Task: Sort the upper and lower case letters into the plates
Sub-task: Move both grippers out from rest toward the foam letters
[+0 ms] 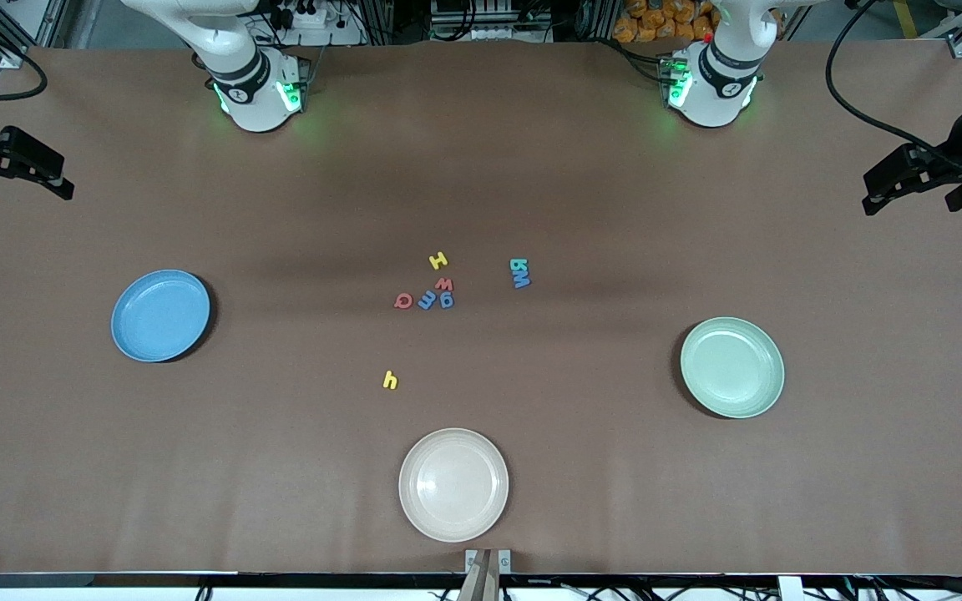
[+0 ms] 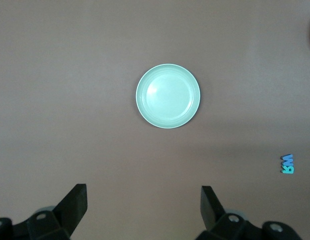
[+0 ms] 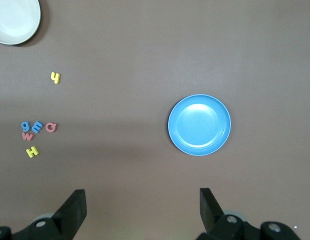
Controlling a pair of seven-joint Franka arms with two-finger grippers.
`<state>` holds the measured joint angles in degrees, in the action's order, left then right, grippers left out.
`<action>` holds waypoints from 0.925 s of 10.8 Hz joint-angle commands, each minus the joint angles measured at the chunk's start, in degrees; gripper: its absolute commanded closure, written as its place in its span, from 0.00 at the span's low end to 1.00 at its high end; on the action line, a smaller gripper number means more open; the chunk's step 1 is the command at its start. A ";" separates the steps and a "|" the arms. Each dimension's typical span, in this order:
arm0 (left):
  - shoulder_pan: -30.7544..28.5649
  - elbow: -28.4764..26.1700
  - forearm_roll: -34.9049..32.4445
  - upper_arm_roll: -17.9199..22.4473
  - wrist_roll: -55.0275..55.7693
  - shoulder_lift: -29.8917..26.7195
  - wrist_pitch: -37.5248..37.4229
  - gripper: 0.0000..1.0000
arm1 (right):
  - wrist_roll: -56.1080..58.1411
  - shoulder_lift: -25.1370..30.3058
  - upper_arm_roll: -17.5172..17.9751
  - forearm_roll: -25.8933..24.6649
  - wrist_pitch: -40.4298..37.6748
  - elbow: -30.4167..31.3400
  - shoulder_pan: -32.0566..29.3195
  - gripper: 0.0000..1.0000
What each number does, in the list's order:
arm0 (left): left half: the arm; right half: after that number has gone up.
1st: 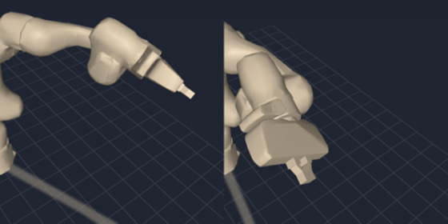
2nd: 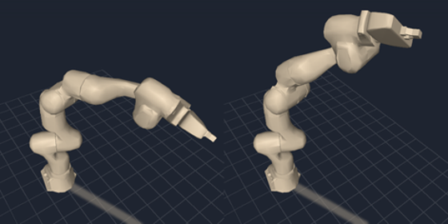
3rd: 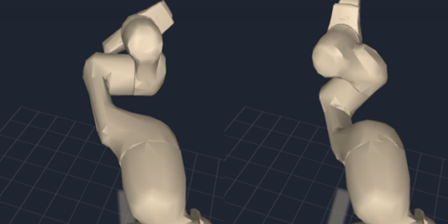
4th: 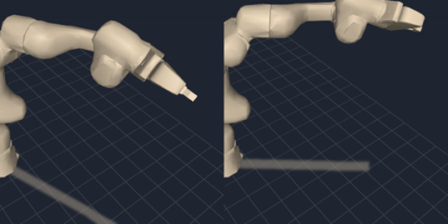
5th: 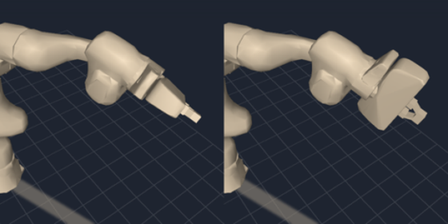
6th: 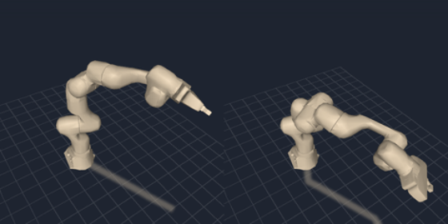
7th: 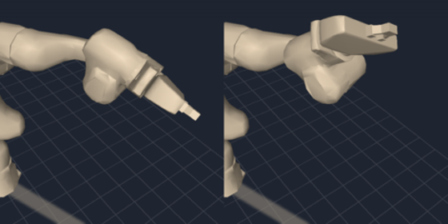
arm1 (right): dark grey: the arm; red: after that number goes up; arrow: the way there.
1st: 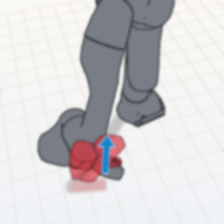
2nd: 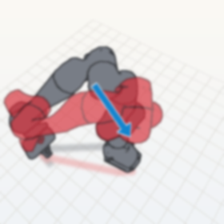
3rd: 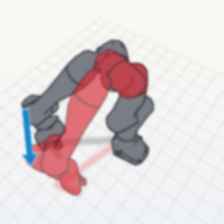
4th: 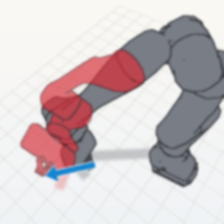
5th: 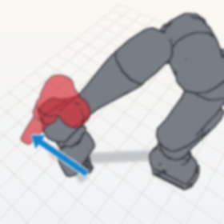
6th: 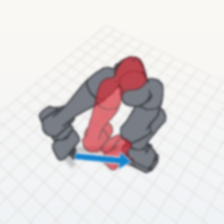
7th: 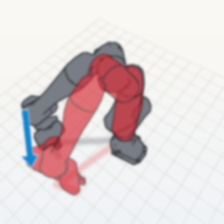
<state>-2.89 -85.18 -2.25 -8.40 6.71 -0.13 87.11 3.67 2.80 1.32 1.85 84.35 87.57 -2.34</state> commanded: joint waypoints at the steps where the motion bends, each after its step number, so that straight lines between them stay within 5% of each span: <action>1: -0.19 0.54 1.55 0.23 -0.82 -0.31 -1.16 0.00 | 0.55 -0.34 0.18 -0.62 -1.21 -1.27 -0.21 0.00; 6: 0.07 -0.94 7.34 0.23 -1.09 2.14 -0.55 0.00 | 0.55 -0.34 0.18 -0.62 -1.12 -1.09 -0.21 0.00; 10: 1.83 -8.75 7.09 -3.53 -0.39 4.00 9.01 0.00 | 0.47 -1.66 0.18 -0.27 -1.12 1.01 -0.13 0.00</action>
<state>-1.74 -90.34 4.01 -10.19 6.59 4.05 92.43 3.71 2.16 1.29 1.80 83.66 88.11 -2.34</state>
